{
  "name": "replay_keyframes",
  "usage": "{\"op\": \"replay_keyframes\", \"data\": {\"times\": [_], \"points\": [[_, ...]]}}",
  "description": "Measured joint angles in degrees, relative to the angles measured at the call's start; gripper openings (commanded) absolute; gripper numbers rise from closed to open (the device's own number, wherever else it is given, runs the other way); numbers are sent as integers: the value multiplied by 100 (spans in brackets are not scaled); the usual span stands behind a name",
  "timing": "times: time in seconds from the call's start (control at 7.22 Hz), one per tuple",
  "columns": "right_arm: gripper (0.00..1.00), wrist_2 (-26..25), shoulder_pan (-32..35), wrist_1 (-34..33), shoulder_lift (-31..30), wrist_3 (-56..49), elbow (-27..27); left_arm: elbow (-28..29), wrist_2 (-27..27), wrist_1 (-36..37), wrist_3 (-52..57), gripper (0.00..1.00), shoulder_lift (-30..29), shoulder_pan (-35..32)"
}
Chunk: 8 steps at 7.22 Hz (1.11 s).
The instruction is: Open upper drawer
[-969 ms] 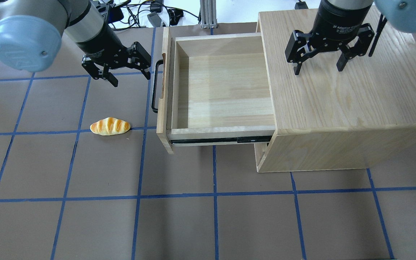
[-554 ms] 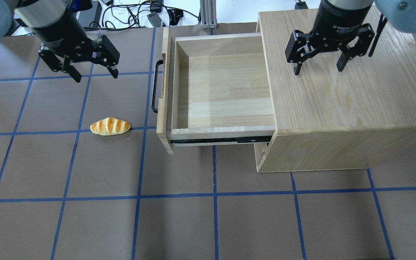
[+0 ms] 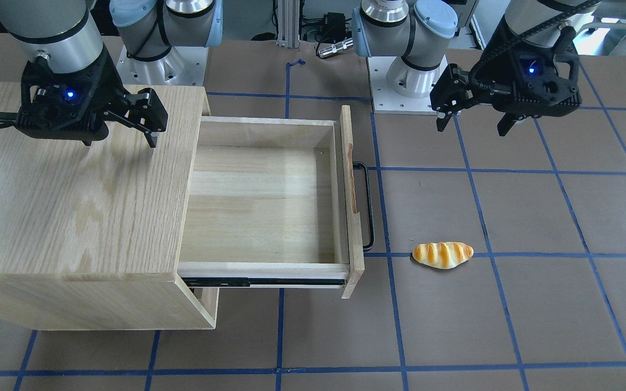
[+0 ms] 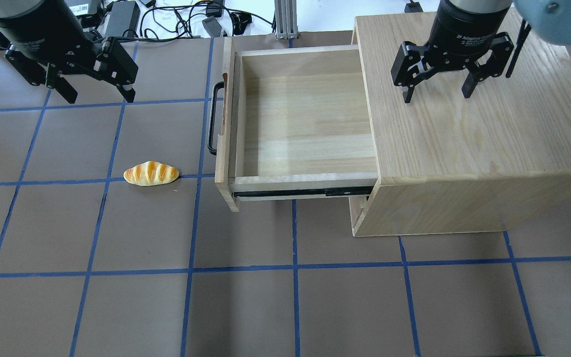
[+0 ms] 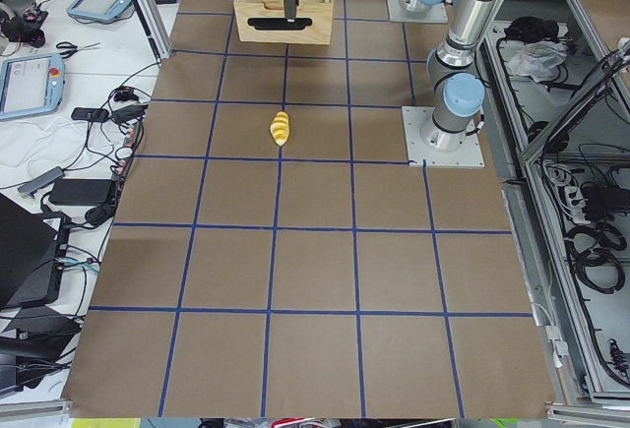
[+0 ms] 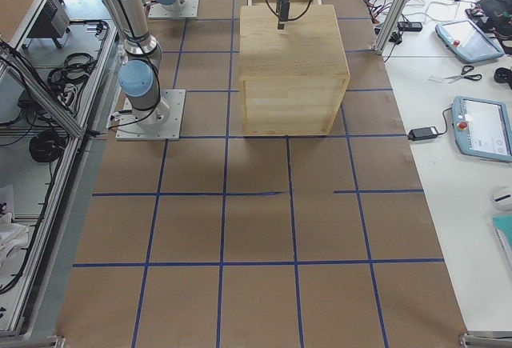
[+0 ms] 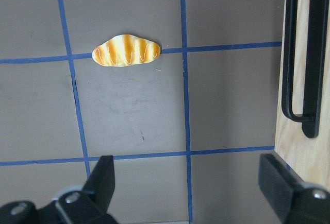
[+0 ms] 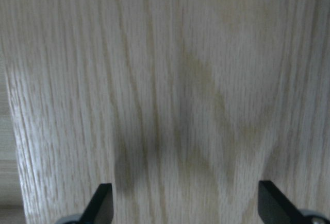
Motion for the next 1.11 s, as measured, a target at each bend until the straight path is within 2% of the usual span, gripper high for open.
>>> {"op": "replay_keyframes", "data": {"times": [1.11], "points": [[100, 0, -2, 0, 0, -1, 0, -84, -14, 632, 12, 100, -81, -82]]}}
